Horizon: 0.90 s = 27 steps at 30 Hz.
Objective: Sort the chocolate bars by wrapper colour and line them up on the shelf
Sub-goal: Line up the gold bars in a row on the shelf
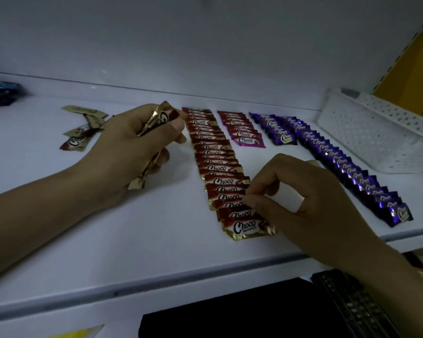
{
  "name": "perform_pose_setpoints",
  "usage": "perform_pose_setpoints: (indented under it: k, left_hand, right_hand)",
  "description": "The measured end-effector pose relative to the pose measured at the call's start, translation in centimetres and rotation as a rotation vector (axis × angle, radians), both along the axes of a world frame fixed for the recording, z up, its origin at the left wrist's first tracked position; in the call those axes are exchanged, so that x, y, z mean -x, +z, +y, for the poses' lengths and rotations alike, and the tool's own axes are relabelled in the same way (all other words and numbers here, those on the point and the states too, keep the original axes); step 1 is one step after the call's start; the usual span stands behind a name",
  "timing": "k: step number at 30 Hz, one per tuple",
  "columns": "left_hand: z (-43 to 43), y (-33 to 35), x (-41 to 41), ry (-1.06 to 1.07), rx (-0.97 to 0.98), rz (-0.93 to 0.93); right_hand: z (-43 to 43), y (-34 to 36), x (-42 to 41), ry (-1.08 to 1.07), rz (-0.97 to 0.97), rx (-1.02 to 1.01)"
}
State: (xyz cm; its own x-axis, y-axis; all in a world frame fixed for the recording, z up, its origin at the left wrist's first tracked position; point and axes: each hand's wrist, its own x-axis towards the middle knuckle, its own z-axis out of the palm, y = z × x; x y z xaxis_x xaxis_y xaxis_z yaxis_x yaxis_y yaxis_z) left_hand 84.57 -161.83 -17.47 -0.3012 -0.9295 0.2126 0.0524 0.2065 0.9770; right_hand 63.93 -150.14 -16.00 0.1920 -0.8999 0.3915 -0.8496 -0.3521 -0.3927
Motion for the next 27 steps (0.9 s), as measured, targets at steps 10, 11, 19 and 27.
perform_pose_setpoints:
  k: [10,11,19,27]
  left_hand:
    - [-0.1,0.2,-0.2,0.051,0.007,0.029]
    - [0.0,0.3,-0.2,0.054,0.031,0.035]
    - [-0.3,0.7,-0.9,0.151,0.147,-0.014]
    - [0.1,0.8,-1.2,0.083,0.164,-0.085]
  right_hand:
    - [-5.2,1.9,-7.1,0.099,-0.093,-0.083]
    - [-5.7,1.9,-7.8,0.09,-0.085,-0.089]
    - [-6.8,1.5,-7.5,0.094,-0.265,-0.146]
    - [-6.0,2.6,-4.6,-0.002,-0.384,-0.131]
